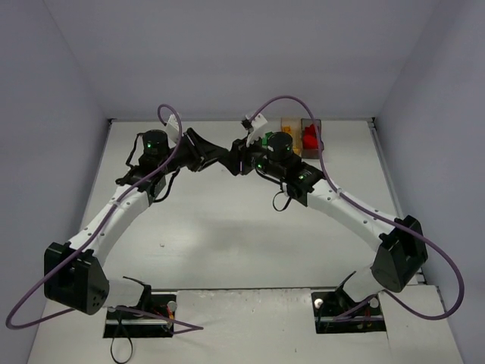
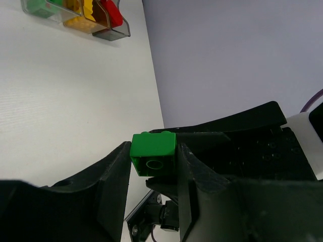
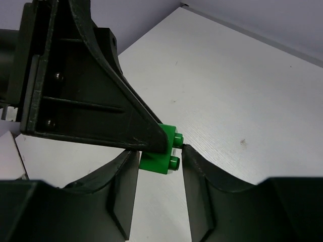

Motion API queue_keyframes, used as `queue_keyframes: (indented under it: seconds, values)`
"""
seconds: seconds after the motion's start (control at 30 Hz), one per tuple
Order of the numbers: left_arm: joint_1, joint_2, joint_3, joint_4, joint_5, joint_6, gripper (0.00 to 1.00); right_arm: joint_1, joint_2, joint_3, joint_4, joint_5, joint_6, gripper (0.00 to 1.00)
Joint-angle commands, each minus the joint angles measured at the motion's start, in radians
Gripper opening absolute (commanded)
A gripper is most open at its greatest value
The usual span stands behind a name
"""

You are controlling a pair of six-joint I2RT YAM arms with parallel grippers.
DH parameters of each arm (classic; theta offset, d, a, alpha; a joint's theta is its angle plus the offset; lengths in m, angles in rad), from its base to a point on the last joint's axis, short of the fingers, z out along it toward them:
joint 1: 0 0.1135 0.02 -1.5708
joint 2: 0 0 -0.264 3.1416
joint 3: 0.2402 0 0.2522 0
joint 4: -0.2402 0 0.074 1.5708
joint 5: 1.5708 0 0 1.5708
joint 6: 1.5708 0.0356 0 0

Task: Sort the legos into containers by color

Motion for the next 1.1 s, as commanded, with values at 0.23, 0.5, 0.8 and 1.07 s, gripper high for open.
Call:
queue_keyframes:
  seconds: [0.23,0.5,0.8,1.07]
  values:
    - [-0.001,-0.040,0.060,0.036,-0.007,0.008,0.32,0.004,0.010,0.047,0.052,0.092,-0.061,0.00]
    - [0.048,-0.109,0.091,-0.290,-0.206,0.216,0.68,-0.112,0.111,0.070,-0.046,0.187,-0.087,0.00]
    - [0.059,-0.267,0.022,-0.522,-0.502,0.530,0.69,-0.310,0.382,0.308,-0.144,0.278,-0.083,0.06]
    - [0.059,-0.432,-0.114,-0.602,-0.558,0.576,0.70,-0.384,0.705,0.689,-0.225,0.263,-0.080,0.27]
